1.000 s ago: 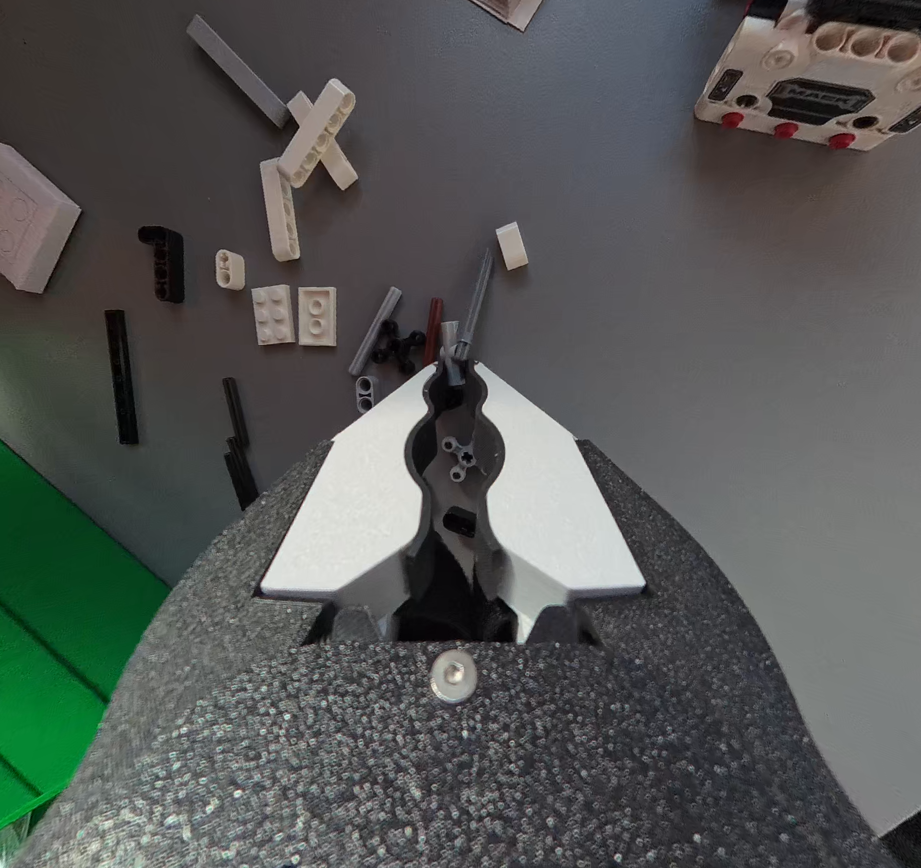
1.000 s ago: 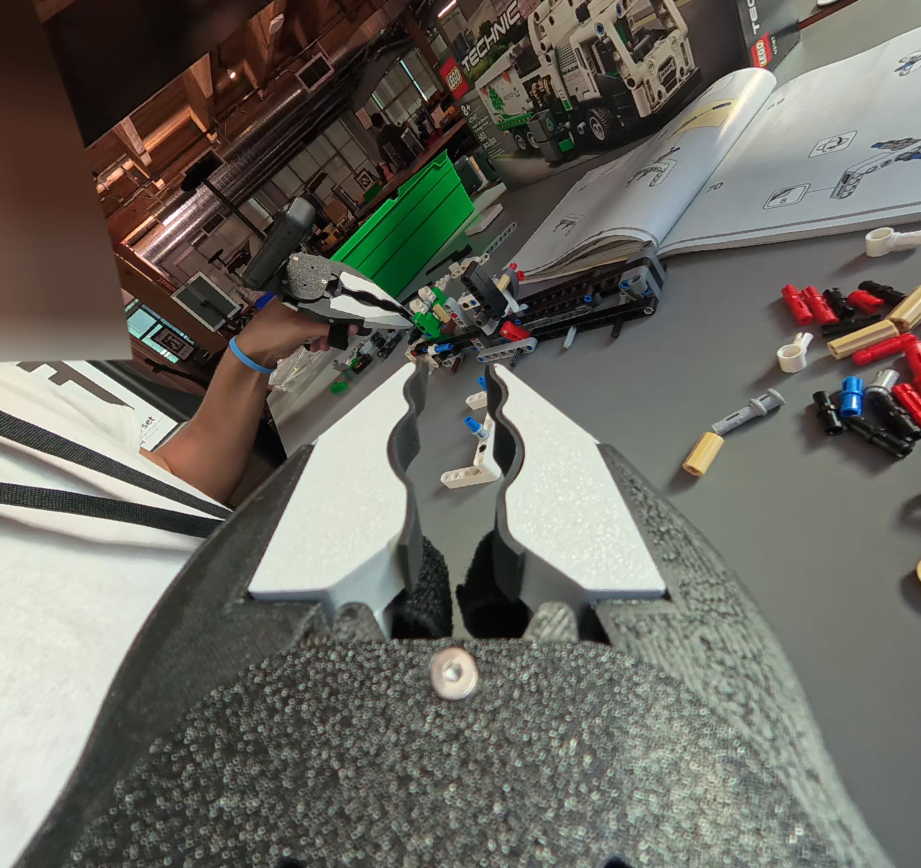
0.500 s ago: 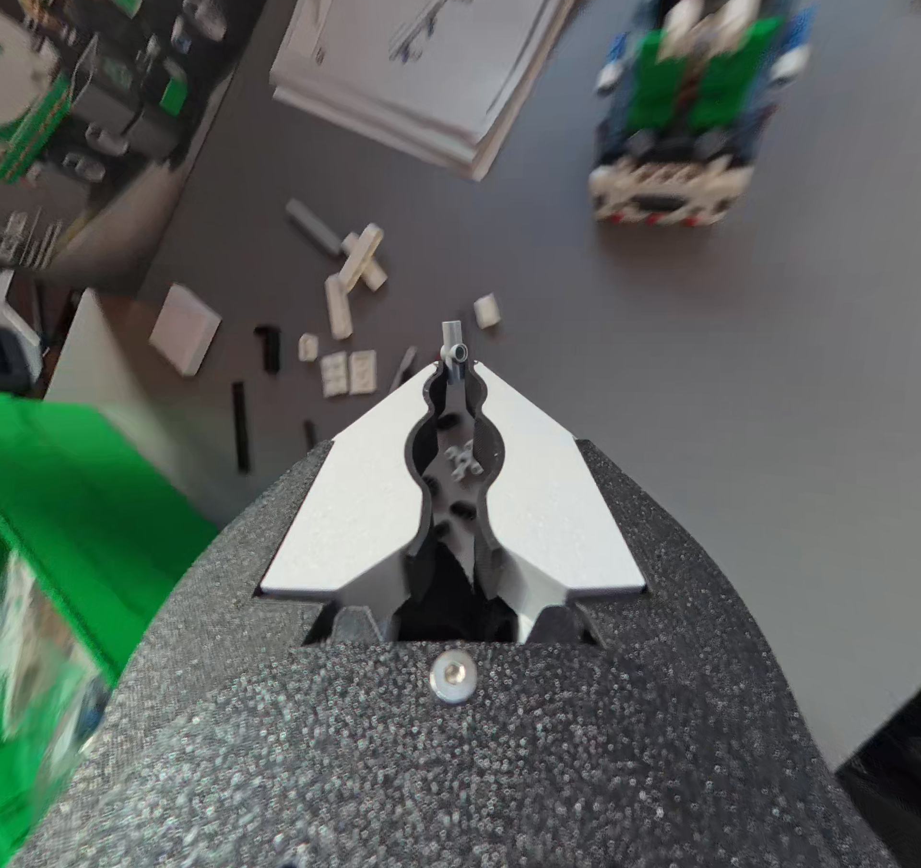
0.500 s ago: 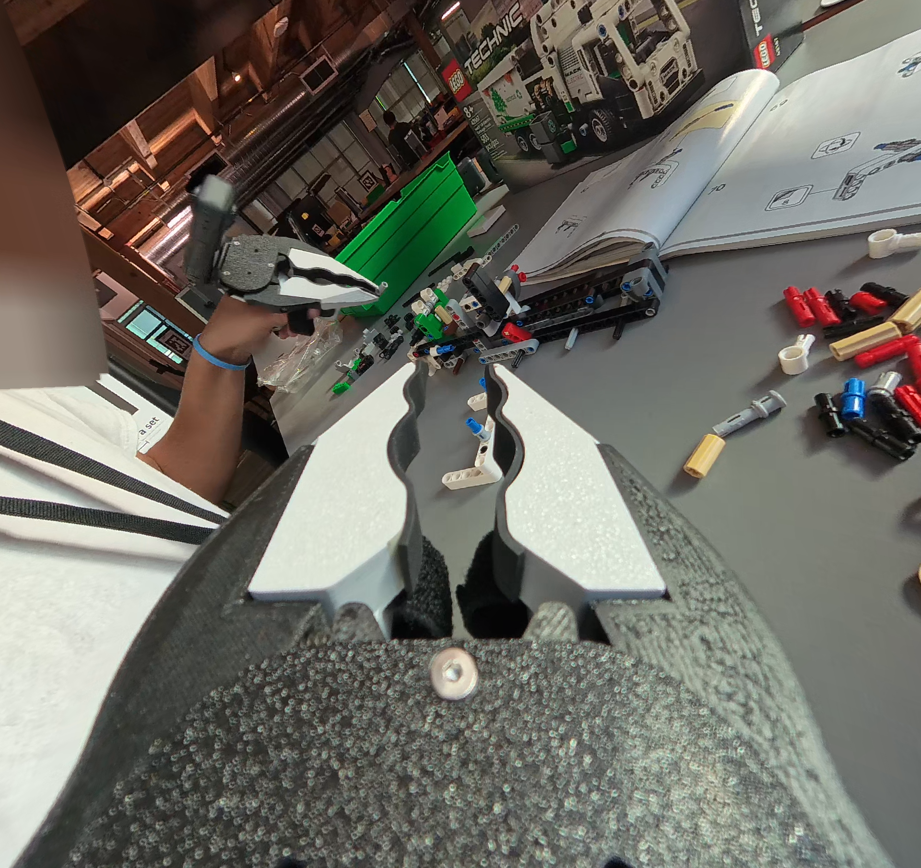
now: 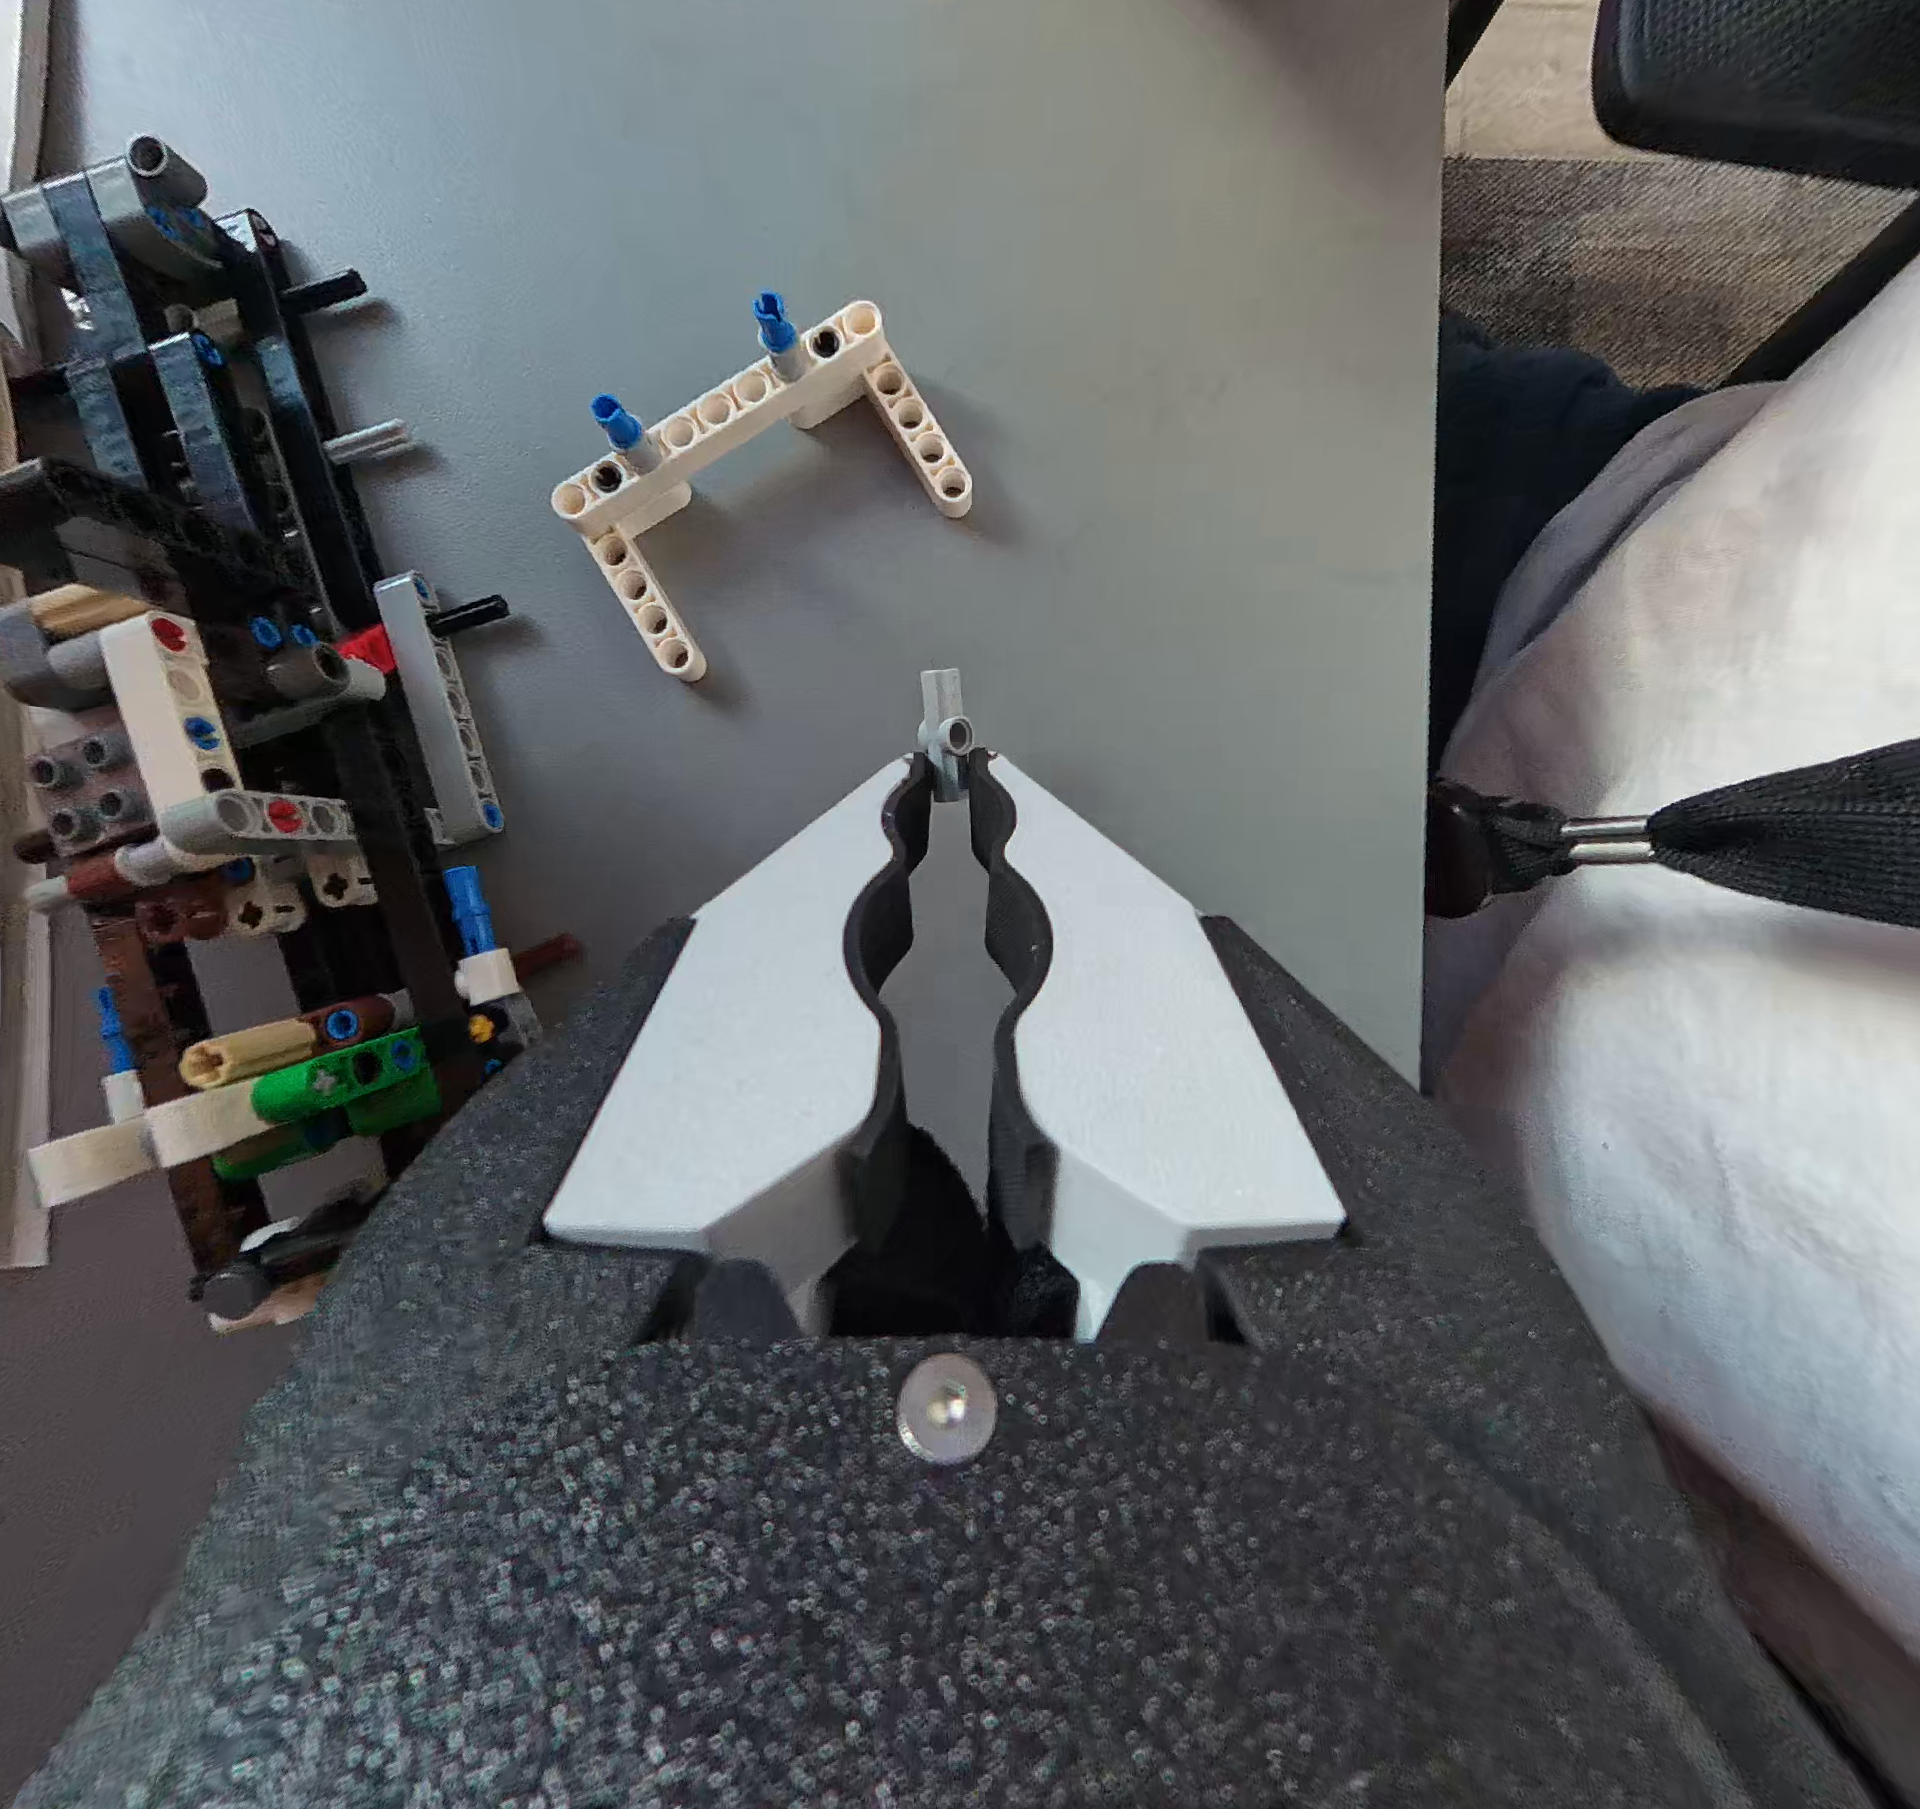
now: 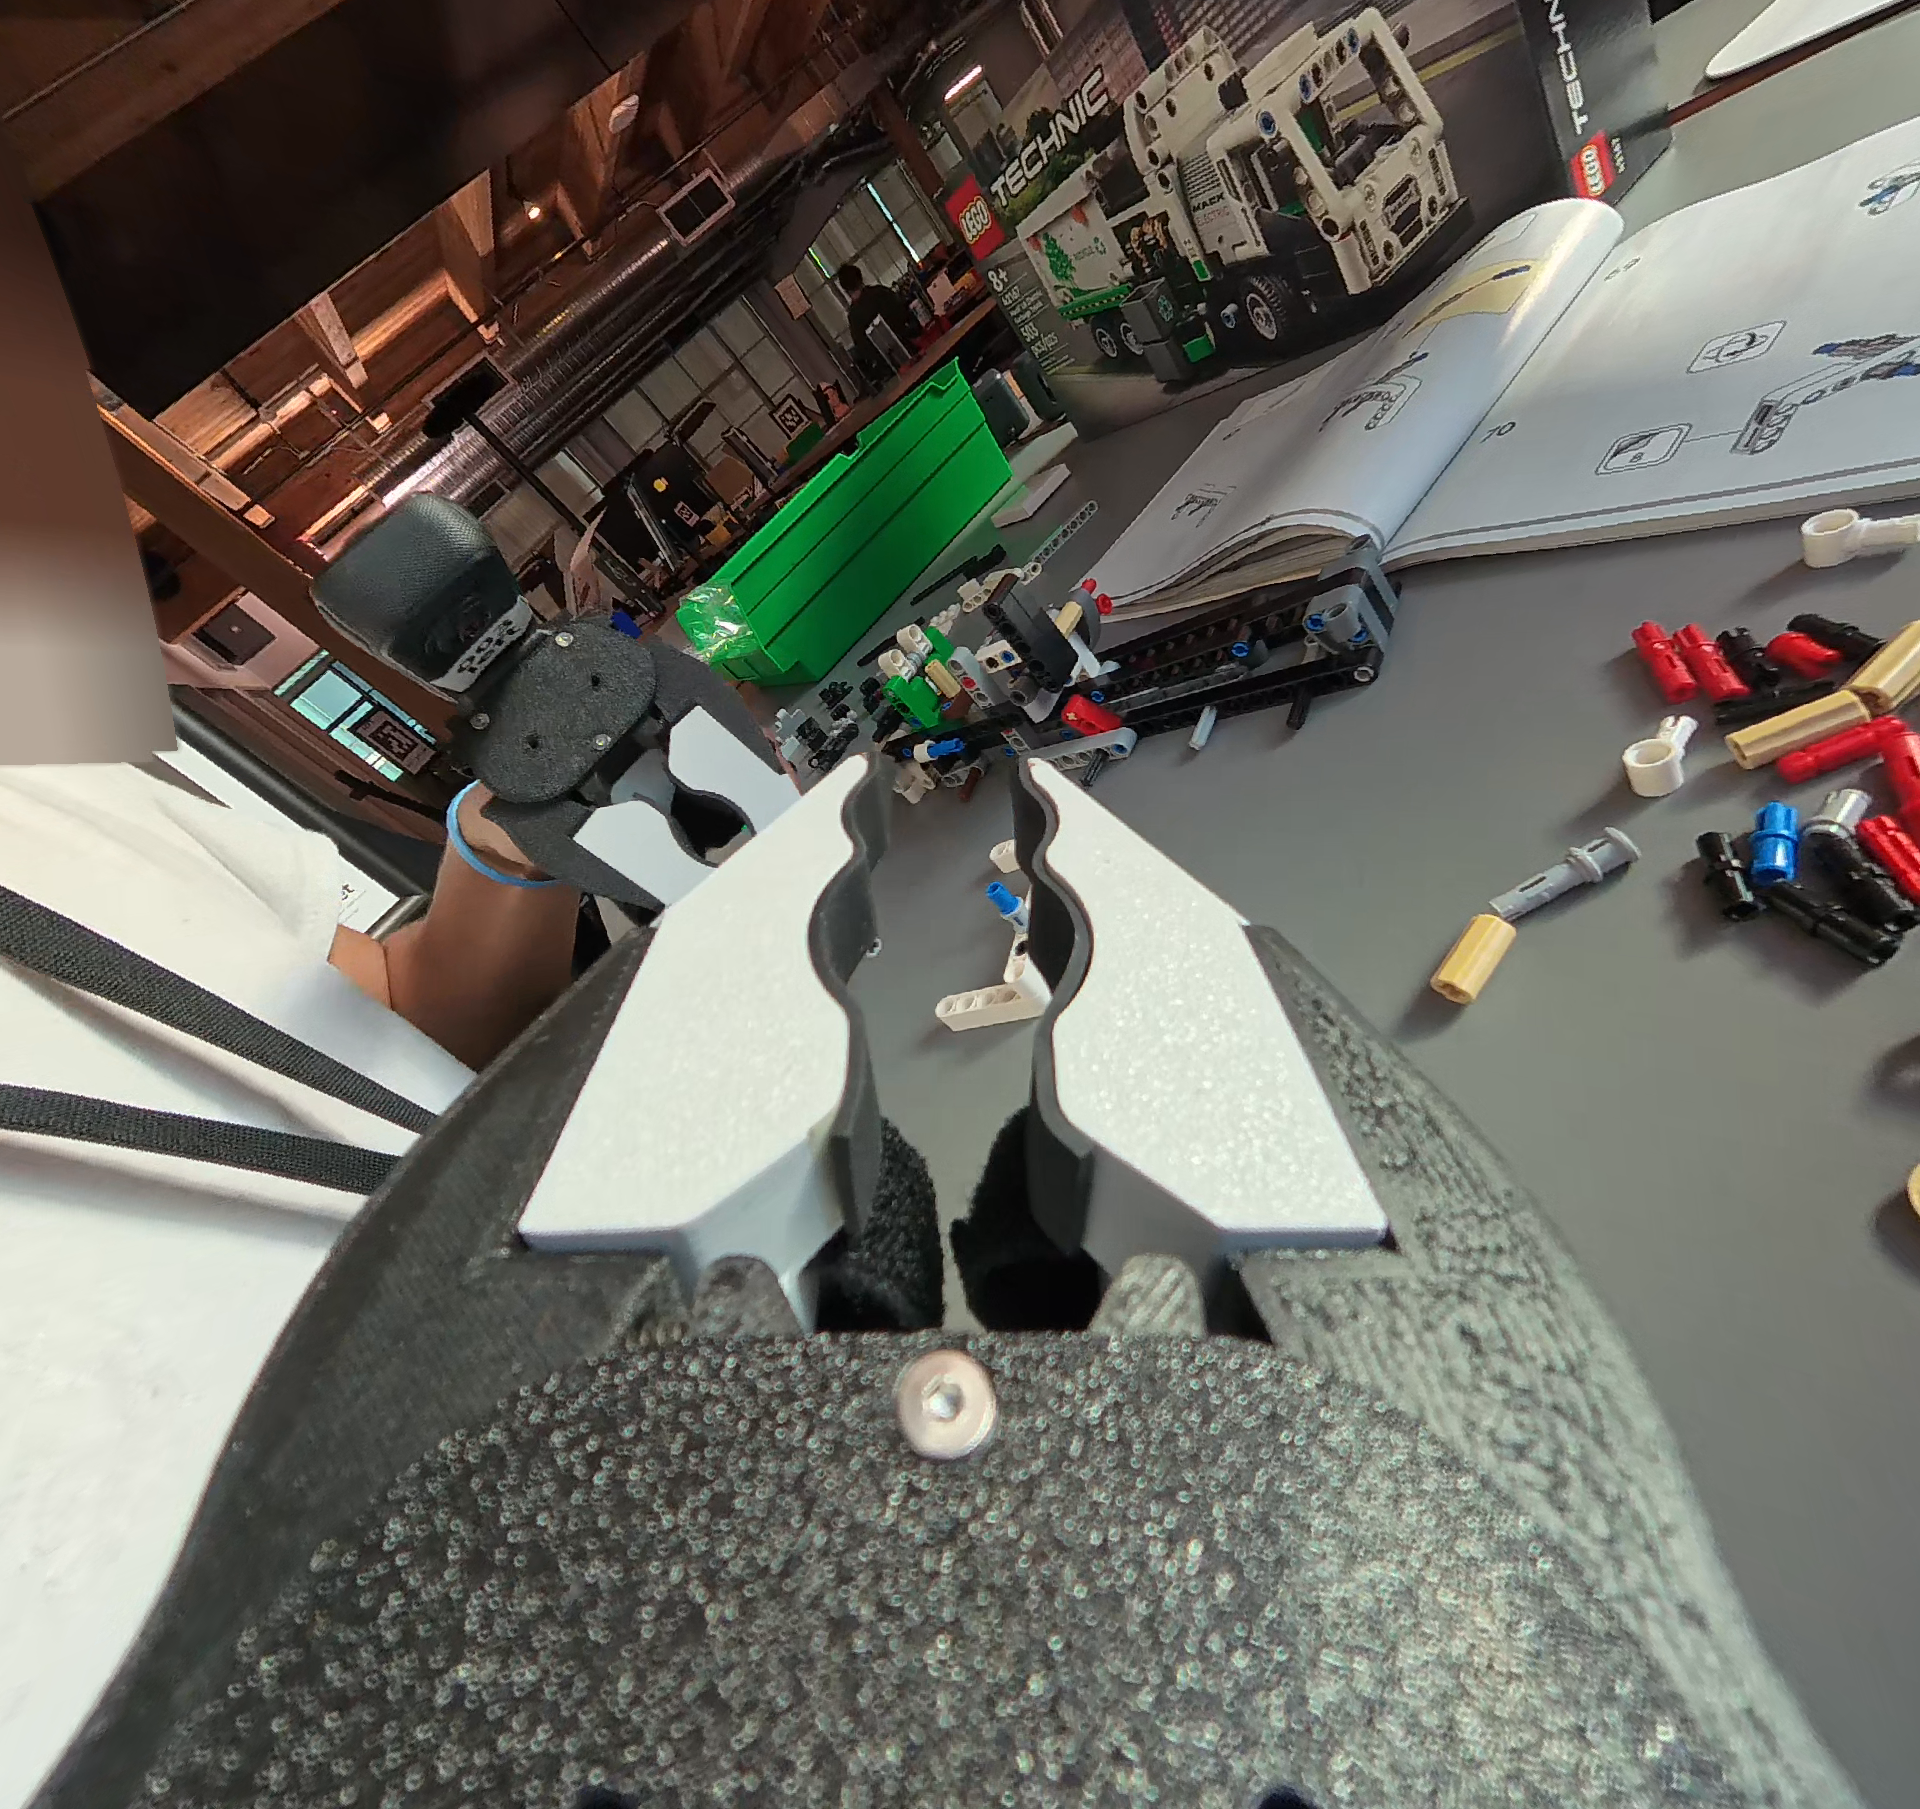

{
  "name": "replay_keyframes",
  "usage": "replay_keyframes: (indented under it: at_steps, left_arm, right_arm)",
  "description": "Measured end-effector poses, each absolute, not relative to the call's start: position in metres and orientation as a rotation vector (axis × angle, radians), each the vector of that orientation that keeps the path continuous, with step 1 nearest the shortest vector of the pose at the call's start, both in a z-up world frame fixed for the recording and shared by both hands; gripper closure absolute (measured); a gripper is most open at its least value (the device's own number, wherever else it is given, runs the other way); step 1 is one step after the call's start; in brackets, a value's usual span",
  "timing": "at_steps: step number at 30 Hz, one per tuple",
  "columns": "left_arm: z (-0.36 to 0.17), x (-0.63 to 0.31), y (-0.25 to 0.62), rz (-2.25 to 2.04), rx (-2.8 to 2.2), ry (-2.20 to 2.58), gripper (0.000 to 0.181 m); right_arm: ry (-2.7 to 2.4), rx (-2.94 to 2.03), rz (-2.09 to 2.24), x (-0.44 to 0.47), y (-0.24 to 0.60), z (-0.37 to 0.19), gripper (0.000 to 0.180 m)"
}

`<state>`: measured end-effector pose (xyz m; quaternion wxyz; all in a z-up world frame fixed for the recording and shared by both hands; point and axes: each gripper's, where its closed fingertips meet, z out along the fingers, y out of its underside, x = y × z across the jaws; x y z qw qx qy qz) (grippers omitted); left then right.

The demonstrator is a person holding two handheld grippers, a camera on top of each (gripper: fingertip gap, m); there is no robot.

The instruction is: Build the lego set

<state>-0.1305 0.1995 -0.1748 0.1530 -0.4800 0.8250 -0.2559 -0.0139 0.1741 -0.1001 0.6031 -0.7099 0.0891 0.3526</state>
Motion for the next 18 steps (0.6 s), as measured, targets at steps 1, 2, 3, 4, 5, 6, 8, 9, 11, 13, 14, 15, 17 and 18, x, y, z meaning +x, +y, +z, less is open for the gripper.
replay_keyframes:
  at_steps: [1,2,3,4,5,6,8,9,11,13,14,15,17,18]
  left_arm:
    - [-0.177,-0.13,0.202,-0.695,-1.353,2.381,0.178]
    - [-0.178,-0.13,0.204,-0.674,-1.335,2.396,0.177]
    - [-0.178,-0.13,0.204,-0.665,-1.324,2.409,0.177]
    - [-0.179,-0.13,0.205,-0.658,-1.315,2.42,0.177]
    - [-0.18,-0.13,0.206,-0.644,-1.303,2.431,0.177]
    - [-0.181,-0.13,0.207,-0.623,-1.288,2.439,0.176]
    - [-0.183,-0.13,0.208,-0.591,-1.255,2.457,0.176]
    - [-0.184,-0.13,0.206,-0.59,-1.241,2.468,0.176]
    - [-0.185,-0.129,0.205,-0.583,-1.216,2.488,0.177]
    - [-0.187,-0.128,0.203,-0.572,-1.18,2.503,0.176]
    - [-0.187,-0.128,0.202,-0.578,-1.168,2.508,0.176]
    - [-0.187,-0.128,0.201,-0.586,-1.166,2.514,0.174]
    - [-0.186,-0.128,0.198,-0.613,-1.17,2.515,0.168]
    - [-0.186,-0.128,0.197,-0.632,-1.174,2.514,0.167]
  right_arm:
    - [0.204,-1.64,0.818,-0.014,0.173,-0.1,0.157]
    - [0.201,-1.638,0.819,-0.015,0.173,-0.099,0.157]
    - [0.199,-1.635,0.821,-0.015,0.172,-0.099,0.158]
    - [0.197,-1.633,0.824,-0.015,0.172,-0.098,0.158]
    - [0.198,-1.63,0.825,-0.015,0.172,-0.098,0.158]
    - [0.197,-1.627,0.827,-0.015,0.172,-0.098,0.158]
    - [0.193,-1.628,0.837,-0.016,0.171,-0.098,0.157]
    - [0.191,-1.631,0.842,-0.016,0.171,-0.098,0.157]
    - [0.19,-1.627,0.844,-0.016,0.171,-0.098,0.156]
    - [0.189,-1.624,0.843,-0.016,0.17,-0.097,0.156]
    - [0.189,-1.623,0.844,-0.016,0.17,-0.097,0.156]
    - [0.191,-1.624,0.845,-0.016,0.17,-0.097,0.156]
    - [0.195,-1.629,0.844,-0.016,0.171,-0.098,0.155]
    - [0.196,-1.631,0.839,-0.015,0.171,-0.098,0.154]
